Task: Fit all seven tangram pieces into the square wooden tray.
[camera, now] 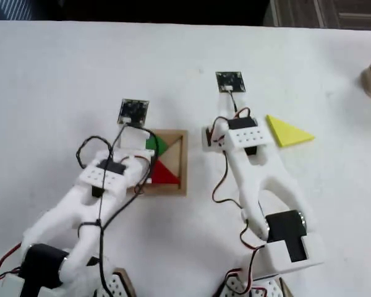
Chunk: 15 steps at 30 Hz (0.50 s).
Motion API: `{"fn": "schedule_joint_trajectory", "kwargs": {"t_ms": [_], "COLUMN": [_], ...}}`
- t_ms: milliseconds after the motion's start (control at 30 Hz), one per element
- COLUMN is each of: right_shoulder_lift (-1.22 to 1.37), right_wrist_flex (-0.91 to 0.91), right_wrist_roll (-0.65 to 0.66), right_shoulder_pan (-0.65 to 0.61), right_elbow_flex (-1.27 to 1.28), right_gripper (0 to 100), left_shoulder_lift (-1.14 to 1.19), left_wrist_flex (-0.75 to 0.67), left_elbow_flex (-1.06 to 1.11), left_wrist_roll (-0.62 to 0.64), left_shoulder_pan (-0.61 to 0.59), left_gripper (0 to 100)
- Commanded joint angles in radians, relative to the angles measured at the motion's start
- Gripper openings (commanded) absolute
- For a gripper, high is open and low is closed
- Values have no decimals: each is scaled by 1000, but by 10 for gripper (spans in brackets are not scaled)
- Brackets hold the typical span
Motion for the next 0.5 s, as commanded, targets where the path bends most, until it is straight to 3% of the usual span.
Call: {"fn": "schedule_joint_trajectory", "kwargs": {"t_ms": [0, 133, 267, 467], "right_shoulder_lift": [-51, -51, -51, -51], "right_wrist_flex": [-16, -16, -16, -16], "right_wrist_roll": [18, 21, 25, 26], "right_shoulder_pan": [1, 1, 1, 1], "right_elbow_flex": [-3, -3, -3, -3], "right_gripper": [18, 18, 18, 18], "left_shoulder_lift": [-110, -232, -291, -303], "left_wrist_flex": [11, 5, 5, -81], "left_elbow_flex": [38, 140, 169, 132], "left_wrist_roll": [-17, -109, -118, -35], "left_shoulder_pan": [67, 147, 157, -15], "left_gripper": [23, 23, 23, 23]}}
